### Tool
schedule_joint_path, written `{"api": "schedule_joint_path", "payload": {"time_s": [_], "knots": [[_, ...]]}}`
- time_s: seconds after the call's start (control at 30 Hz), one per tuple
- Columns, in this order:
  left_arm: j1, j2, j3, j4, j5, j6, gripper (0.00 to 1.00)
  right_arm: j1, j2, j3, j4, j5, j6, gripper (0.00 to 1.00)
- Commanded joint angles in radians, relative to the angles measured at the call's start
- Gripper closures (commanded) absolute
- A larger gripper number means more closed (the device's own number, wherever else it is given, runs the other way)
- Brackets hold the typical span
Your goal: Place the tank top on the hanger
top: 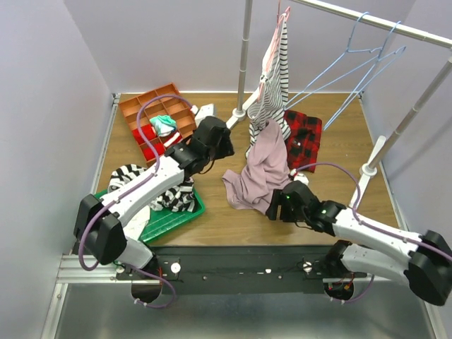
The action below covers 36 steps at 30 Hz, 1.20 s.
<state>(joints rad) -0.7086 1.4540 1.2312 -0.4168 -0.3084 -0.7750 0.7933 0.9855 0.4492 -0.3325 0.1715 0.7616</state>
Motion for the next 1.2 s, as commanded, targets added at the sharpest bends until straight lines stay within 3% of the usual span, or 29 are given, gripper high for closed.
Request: {"api": "schedule_joint_path", "payload": {"time_s": [0.0,0.07,0.27,0.43,0.6,0.73,0.77,0.83,0.93,1.17], "knots": [[0.044,0.058,-0.075,-0.045,-0.034,-0.047,0.44,0.009,0.122,0.063,0.123,0.033,-0.027,0.22],[0.057,0.115,-0.076,-0.024,-0.012,-0.040,0.52,0.012,0.163,0.066,0.176,0.026,-0.018,0.22],[0.060,0.273,-0.045,0.018,0.072,-0.038,0.55,0.018,0.245,0.068,0.231,0.060,-0.001,0.34],[0.077,0.342,-0.079,0.082,0.118,-0.053,0.54,0.018,0.265,0.054,0.237,0.098,0.008,0.58],[0.078,0.387,-0.096,0.167,0.173,-0.064,0.54,0.017,0.254,0.051,0.230,0.105,0.012,0.76],[0.084,0.404,-0.156,0.237,0.213,-0.090,0.72,0.018,0.228,0.071,0.196,0.118,0.007,0.92],[0.084,0.399,-0.167,0.248,0.215,-0.098,0.87,0.018,0.210,0.077,0.173,0.123,0.007,0.93],[0.084,0.359,-0.199,0.254,0.212,-0.104,1.00,0.018,0.184,0.103,0.147,0.122,-0.002,0.99],[0.087,0.252,-0.219,0.217,0.165,-0.090,1.00,0.017,0.124,0.135,0.086,0.117,-0.022,0.99],[0.089,-0.088,-0.167,-0.055,-0.018,-0.067,1.00,0.018,0.005,0.325,-0.049,0.091,-0.094,0.99]]}}
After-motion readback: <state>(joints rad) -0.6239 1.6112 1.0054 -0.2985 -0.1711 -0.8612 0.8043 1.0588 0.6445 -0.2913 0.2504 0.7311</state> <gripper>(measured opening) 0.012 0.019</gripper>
